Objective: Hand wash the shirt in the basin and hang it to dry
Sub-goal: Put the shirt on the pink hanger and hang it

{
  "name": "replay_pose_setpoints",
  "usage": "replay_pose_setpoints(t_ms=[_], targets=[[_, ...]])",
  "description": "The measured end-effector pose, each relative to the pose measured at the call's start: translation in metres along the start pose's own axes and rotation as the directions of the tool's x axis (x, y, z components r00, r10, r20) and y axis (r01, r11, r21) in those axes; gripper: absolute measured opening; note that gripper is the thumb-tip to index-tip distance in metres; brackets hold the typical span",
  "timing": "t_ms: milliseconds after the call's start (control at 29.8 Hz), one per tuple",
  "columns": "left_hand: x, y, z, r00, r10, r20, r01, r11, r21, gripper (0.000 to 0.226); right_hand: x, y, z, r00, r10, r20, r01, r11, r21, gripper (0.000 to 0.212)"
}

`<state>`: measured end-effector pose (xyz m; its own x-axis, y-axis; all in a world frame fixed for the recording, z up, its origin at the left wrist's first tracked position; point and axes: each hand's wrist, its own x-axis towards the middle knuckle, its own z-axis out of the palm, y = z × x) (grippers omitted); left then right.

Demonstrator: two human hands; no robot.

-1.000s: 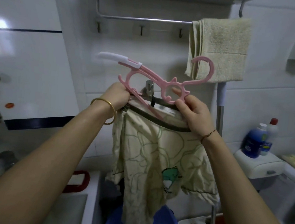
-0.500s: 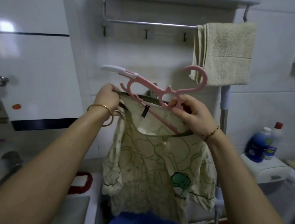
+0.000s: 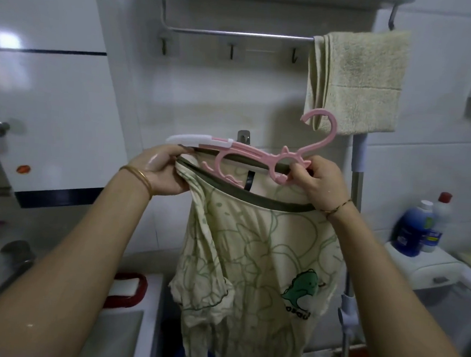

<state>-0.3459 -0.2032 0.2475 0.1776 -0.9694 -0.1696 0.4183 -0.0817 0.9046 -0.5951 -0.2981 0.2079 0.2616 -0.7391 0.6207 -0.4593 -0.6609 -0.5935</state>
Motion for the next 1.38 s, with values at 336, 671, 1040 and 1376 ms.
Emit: replay_pose_setpoints(t_ms=[336,671,1040,1376], targets=[[-0.001,-0.005,0.008,0.995,0.093,0.048,-0.088,0.992,-0.093,0.021,0.005,0.012,0.012,0.978,0.183,-0.097,-0.196,0.968,-0.157,0.02],[0.006,0.005,0.001,0.994,0.106,0.021,-0.106,0.994,-0.031,0.014,0.0,0.019,0.012,0.97,0.182,-0.163,-0.196,0.978,-0.076,0.019],[0.008,0.0,0.032,0.786,0.609,0.102,-0.279,0.204,0.938,0.028,0.008,-0.009,0.014,1.0,-0.02,-0.008,0.016,0.942,-0.336,0.017],[0.0,-0.002,0.06,0.825,0.431,0.366,-0.418,0.029,0.908,0.024,0.011,-0.033,0.01,0.999,0.006,-0.051,-0.024,0.934,-0.357,0.017]])
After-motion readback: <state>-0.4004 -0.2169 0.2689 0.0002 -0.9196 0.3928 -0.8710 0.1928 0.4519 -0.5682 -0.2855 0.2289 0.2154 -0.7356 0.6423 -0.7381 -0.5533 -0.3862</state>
